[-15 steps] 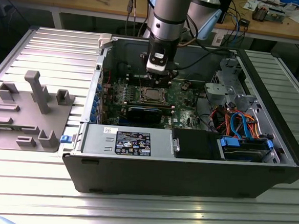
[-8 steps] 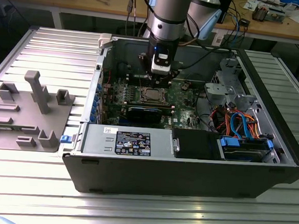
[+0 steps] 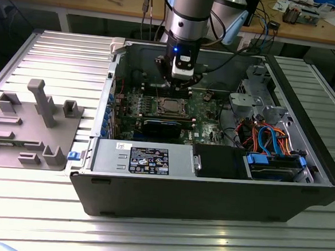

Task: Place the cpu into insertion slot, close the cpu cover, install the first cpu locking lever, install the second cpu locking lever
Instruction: 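Install the first cpu locking lever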

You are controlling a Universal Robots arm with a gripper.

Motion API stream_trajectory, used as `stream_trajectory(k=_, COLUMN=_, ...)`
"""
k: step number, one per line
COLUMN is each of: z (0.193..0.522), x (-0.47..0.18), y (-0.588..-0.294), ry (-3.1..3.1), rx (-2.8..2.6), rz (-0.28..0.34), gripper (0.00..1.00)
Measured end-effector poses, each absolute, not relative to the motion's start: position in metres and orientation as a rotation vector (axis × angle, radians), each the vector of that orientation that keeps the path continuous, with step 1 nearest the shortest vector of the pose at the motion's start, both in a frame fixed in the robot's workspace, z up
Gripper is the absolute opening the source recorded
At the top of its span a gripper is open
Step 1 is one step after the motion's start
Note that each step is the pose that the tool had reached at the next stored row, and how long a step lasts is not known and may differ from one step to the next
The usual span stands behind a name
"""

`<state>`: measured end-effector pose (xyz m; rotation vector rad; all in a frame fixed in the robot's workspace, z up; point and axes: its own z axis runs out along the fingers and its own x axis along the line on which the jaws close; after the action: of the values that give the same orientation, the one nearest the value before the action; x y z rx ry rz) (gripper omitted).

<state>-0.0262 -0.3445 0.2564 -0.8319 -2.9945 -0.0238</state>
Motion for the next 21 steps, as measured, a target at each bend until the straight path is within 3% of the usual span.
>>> stream_trajectory(k=21, z=0.2565, x=-0.0263, y=-0.3445, ry=-3.060, rx=-0.580, rz=-0.021, gripper=0.11)
